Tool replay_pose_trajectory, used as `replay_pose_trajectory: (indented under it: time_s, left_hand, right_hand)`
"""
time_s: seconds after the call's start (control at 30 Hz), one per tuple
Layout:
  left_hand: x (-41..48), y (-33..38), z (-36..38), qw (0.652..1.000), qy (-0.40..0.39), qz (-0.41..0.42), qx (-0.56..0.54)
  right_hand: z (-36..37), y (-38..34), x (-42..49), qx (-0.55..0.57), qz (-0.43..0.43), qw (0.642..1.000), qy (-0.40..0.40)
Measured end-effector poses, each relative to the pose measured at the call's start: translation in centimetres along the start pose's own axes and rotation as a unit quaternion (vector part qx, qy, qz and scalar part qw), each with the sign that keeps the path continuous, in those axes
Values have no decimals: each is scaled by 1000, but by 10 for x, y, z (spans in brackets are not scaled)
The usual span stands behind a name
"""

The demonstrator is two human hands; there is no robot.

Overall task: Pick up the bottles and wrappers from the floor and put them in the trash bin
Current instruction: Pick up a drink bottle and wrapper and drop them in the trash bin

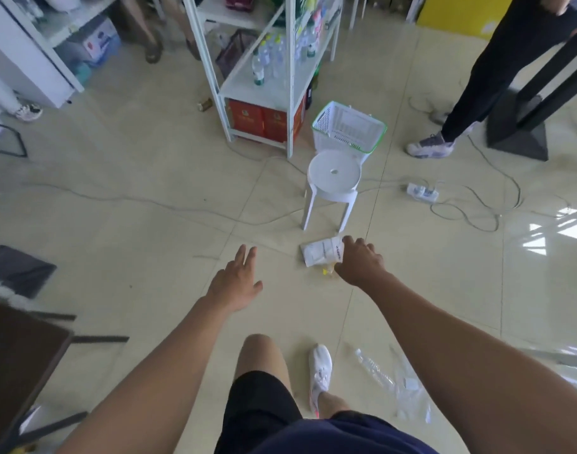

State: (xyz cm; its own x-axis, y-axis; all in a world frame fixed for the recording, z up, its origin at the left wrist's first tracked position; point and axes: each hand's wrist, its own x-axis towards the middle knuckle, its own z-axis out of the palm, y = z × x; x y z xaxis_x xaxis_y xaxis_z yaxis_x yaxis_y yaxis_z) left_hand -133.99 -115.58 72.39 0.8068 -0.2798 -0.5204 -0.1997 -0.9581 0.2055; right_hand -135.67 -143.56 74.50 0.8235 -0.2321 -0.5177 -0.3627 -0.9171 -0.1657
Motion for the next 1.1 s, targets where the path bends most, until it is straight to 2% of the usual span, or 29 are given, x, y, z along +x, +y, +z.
replay_pose_trajectory:
  time_s: [0.13, 0.37, 0.63, 0.77, 0.83, 0.93, 1.03, 1.1]
  left_hand:
    - [78, -20, -44, 1000, -8, 27, 3]
    - [223, -37, -86, 984, -78, 145, 69]
    - [318, 7, -106, 954, -152, 213, 146]
    - [360, 49, -74, 955, -153, 215, 136]
    - [388, 66, -34, 959, -161, 198, 123]
    - [438, 73, 40, 958, -190, 175, 123]
    - [499, 62, 121, 938, -241, 183, 171]
    - [545, 50, 172, 924, -259, 194, 206]
  right_hand:
    - [-22, -32, 52, 4, 34, 999, 3]
    - [-34, -53, 131, 34, 149, 988, 6]
    - [-52, -27, 179, 105, 217, 970, 25]
    - [-30, 15, 222, 127, 221, 967, 22]
    - [0, 48, 257, 133, 221, 966, 11]
    - [65, 90, 309, 154, 235, 960, 1]
    - [145, 117, 349, 176, 241, 954, -11]
    - [204, 131, 369, 164, 242, 955, -48]
